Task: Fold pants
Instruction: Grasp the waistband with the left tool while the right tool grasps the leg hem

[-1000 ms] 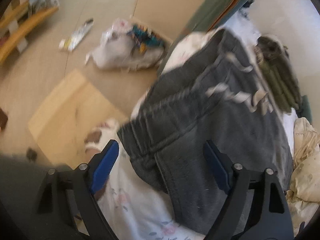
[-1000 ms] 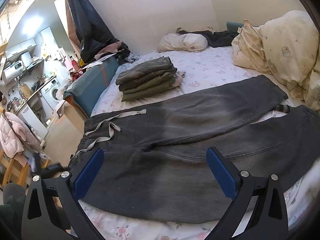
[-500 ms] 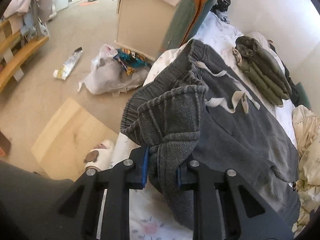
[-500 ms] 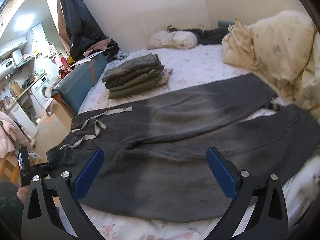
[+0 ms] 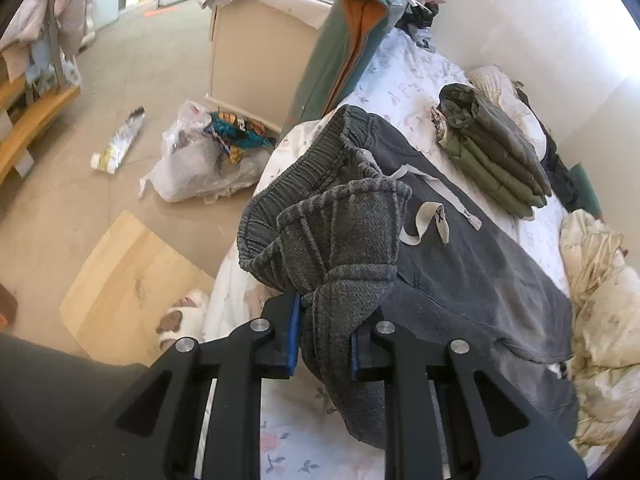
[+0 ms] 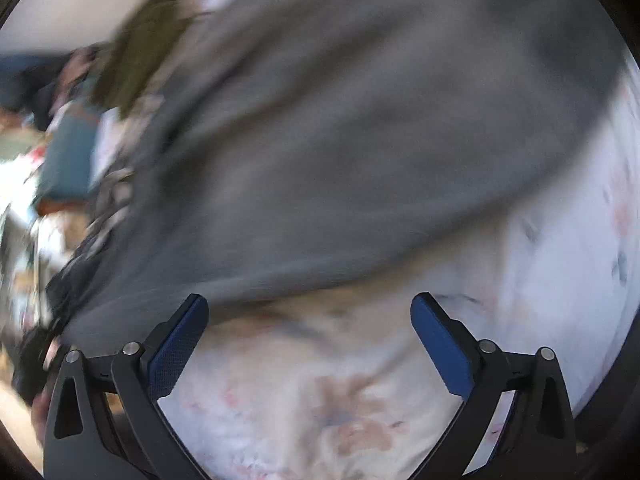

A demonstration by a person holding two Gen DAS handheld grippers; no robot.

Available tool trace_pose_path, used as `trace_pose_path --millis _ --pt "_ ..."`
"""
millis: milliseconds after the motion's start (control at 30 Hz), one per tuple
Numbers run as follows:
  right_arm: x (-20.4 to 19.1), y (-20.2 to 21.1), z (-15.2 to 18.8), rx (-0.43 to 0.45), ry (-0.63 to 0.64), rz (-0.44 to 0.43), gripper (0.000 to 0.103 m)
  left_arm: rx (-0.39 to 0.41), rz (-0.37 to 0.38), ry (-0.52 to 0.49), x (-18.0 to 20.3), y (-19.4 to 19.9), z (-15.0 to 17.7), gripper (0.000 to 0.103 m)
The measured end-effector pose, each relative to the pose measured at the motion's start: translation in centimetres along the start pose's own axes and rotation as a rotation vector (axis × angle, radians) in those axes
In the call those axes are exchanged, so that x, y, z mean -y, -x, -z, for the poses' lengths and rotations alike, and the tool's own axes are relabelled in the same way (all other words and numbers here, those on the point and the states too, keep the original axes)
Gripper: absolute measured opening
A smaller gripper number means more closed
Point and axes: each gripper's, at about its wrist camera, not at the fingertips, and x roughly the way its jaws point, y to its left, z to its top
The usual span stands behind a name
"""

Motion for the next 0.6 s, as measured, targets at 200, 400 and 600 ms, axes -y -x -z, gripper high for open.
trace_pose_path --millis 200,400,600 --pt "6.4 3.5 -5.3 0.257 -0.235 0.201 0.1 -0.011 0.049 0.086 -1.3 -0.5 -0.1 0.015" --pt "12.4 8.0 -13.1 0.475 -0.461 0.284 0.089 -0.007 0.038 0.069 -1.1 -0.5 0.0 0.015" --pt "16.0 11.5 -19.4 0.517 -0.507 0.382 0.05 -0.022 0.024 0.102 -1.9 -1.0 0.0 0.014"
